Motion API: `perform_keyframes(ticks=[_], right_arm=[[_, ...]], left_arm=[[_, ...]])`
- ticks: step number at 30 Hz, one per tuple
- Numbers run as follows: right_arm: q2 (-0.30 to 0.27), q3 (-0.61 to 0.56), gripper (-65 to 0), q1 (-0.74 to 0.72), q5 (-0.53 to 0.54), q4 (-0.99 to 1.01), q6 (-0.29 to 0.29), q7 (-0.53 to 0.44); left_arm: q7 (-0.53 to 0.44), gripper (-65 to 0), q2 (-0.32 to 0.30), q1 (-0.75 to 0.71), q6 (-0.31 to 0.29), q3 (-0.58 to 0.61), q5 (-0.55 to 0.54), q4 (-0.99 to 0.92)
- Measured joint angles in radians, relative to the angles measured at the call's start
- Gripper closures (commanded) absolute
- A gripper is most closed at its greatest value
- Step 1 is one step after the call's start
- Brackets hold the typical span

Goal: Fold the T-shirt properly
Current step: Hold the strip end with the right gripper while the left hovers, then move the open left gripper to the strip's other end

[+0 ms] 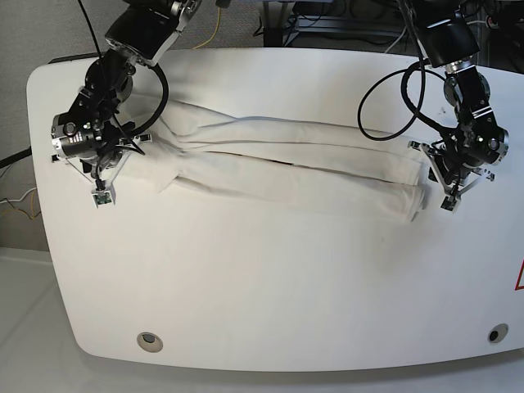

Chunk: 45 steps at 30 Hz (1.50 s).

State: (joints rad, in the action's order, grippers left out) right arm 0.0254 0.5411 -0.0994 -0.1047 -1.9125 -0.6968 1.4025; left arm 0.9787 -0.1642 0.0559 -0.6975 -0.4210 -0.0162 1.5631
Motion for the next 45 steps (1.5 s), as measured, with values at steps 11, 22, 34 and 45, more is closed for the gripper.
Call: perform_keyframes(ticks=[11, 22, 34, 45], right_arm=[[0.023, 0.002, 0.0, 0.056, -0.011, 0.001, 0.0, -0.013], [0.038, -0.002, 0.0, 0.076, -0.001, 0.07, 0.0, -0.057], [0.021, 0.003, 0.0, 0.066, 0.0, 0.278, 0.002, -0.278], [0.013, 0.002, 0.0, 0.026, 0.044, 0.385, 0.007, -0.408]], left_arm=[[0.0, -1.8, 0.0, -0.001, 0.0, 0.0, 0.0, 0.0], [0.0, -1.8, -0.033, -0.003, 0.0, 0.0, 0.0, 0.035], [0.0, -1.8, -0.103, 0.005, 0.0, -0.001, -0.003, 0.14], [0.0, -1.8, -0.122, -0.003, -0.002, -0.093, 0.001, 0.14]])
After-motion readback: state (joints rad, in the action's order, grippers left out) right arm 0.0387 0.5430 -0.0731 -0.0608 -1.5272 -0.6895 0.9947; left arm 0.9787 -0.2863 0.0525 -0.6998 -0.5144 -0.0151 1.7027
